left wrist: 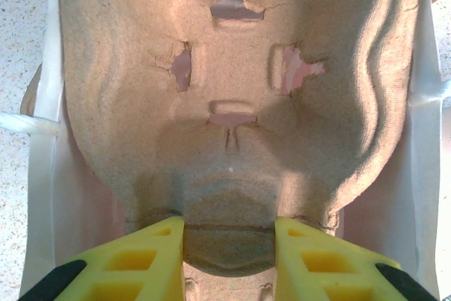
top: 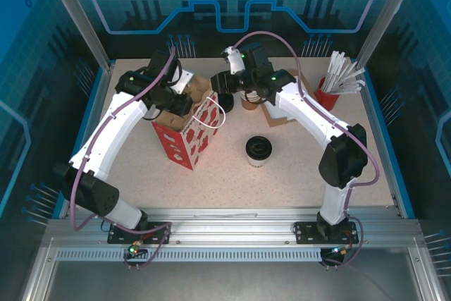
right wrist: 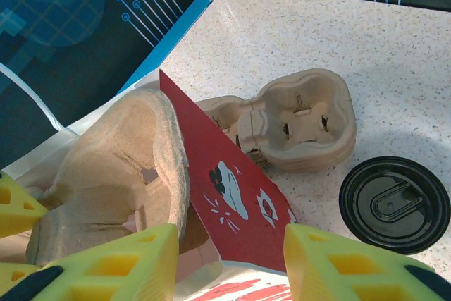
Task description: Pack the takeout coffee
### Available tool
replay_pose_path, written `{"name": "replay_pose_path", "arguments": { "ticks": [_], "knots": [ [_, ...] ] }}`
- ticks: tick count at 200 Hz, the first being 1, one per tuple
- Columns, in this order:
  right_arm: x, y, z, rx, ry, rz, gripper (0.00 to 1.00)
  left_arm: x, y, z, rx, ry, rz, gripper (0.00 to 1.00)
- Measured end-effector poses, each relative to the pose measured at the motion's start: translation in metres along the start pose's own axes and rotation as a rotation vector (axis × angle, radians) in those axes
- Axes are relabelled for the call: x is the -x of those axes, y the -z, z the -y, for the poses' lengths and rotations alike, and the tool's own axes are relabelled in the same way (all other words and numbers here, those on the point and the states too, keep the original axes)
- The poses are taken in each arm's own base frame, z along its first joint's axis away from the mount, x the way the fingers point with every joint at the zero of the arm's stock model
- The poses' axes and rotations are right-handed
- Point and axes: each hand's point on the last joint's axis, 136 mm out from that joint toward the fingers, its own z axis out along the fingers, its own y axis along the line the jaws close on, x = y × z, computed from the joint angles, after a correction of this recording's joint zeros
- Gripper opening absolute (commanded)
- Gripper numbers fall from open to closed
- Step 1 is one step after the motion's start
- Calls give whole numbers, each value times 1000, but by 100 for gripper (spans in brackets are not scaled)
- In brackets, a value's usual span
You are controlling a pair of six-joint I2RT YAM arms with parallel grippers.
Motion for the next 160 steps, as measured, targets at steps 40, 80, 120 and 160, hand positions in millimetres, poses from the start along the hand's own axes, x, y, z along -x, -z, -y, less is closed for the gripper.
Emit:
{"name": "replay_pose_path", "arguments": {
  "ticks": [40,80,120,160],
  "knots": [
    [-1,-3,2,-2,-2,-7,44,0,0,0,1,1,0,31],
    [0,-6,2,0,2,-13,41,0,-1,0,2,3,0,32],
    [0,-8,8,-30,-3,-24,39,0,2,0,0,1,9,31],
    [2,-9,10,-47,-5,-23,38,0,4,1,0,1,14,32]
  ]
}}
